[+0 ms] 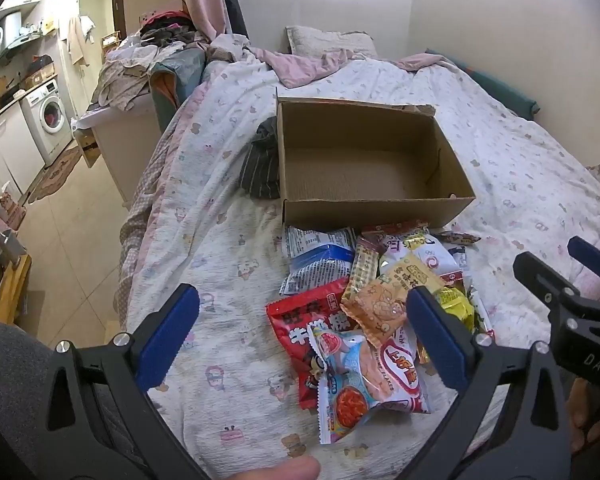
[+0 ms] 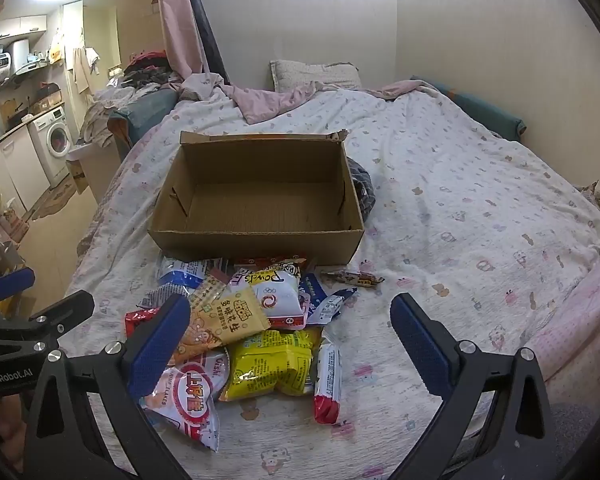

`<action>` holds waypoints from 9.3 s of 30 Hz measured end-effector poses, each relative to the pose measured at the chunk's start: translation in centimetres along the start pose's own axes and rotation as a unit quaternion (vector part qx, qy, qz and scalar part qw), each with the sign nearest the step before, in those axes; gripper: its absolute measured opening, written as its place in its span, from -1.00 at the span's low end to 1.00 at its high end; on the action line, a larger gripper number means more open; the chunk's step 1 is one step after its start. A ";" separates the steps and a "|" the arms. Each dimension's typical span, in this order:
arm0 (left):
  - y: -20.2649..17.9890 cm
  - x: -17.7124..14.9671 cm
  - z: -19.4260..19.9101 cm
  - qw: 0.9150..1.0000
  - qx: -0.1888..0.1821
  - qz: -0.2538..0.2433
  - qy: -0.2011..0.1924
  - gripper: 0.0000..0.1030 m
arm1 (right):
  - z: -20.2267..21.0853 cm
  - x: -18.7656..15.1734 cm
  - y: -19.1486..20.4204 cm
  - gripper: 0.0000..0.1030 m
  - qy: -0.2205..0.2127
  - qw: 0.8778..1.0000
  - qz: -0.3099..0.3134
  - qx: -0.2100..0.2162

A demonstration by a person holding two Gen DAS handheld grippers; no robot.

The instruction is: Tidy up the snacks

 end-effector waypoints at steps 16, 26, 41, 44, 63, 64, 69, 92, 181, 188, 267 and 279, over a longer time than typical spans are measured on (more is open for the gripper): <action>0.0 0.1 0.1 1.000 0.008 -0.003 -0.005 0.98 | 0.2 0.1 0.0 0.99 -0.003 1.000 0.001 0.000; 0.4 0.1 0.1 1.000 0.008 0.002 -0.004 0.98 | -0.1 0.0 -0.1 0.99 0.002 1.000 -0.001 0.000; 0.1 0.0 0.0 1.000 0.006 -0.001 -0.001 0.99 | -0.3 -0.2 0.0 0.99 0.005 1.000 -0.003 0.000; 0.1 0.0 -0.1 1.000 0.006 0.000 -0.001 0.98 | -0.3 -0.2 0.1 0.99 0.005 1.000 -0.002 0.000; 0.4 -0.2 0.0 1.000 0.009 0.000 -0.002 0.98 | -0.6 -0.2 0.0 0.99 0.008 1.000 -0.006 -0.002; 0.4 -0.1 0.0 1.000 0.009 0.001 -0.002 0.98 | -0.6 -0.2 -0.1 0.99 0.008 1.000 -0.007 -0.002; 0.4 -0.1 0.0 1.000 0.009 0.000 -0.001 0.99 | -0.6 -0.2 -0.1 0.99 0.008 1.000 -0.007 -0.001; -2.2 -3.8 -9.2 0.935 -0.099 0.067 0.335 0.98 | -0.5 0.5 -7.3 0.99 0.055 0.991 -0.126 -0.004; 5.2 7.0 -6.5 0.954 -0.154 0.103 0.237 -0.13 | -7.4 8.0 -3.4 -0.68 0.220 0.947 -0.159 0.170; 5.1 12.2 -8.4 0.961 -0.149 0.090 0.214 -0.13 | -10.3 11.7 -3.6 -0.68 0.207 0.948 -0.171 0.172; 9.0 14.0 -14.9 0.975 -0.064 0.071 0.202 0.40 | -27.5 8.3 2.4 -0.60 0.349 0.922 -0.095 0.139; 12.0 10.1 -13.8 0.971 -0.036 0.081 0.224 0.41 | -29.9 7.5 4.7 -0.60 0.377 0.909 -0.085 0.157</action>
Point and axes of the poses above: each gripper's, at about its wrist camera, not at the fingertips, and z roughly against the way its jaws point, y to its left, x to its top, the point moved 3 cm from there along -z, roughly the way its jaws point, and after that the axes turned 11 degrees about -z, right-handed, at the moved point
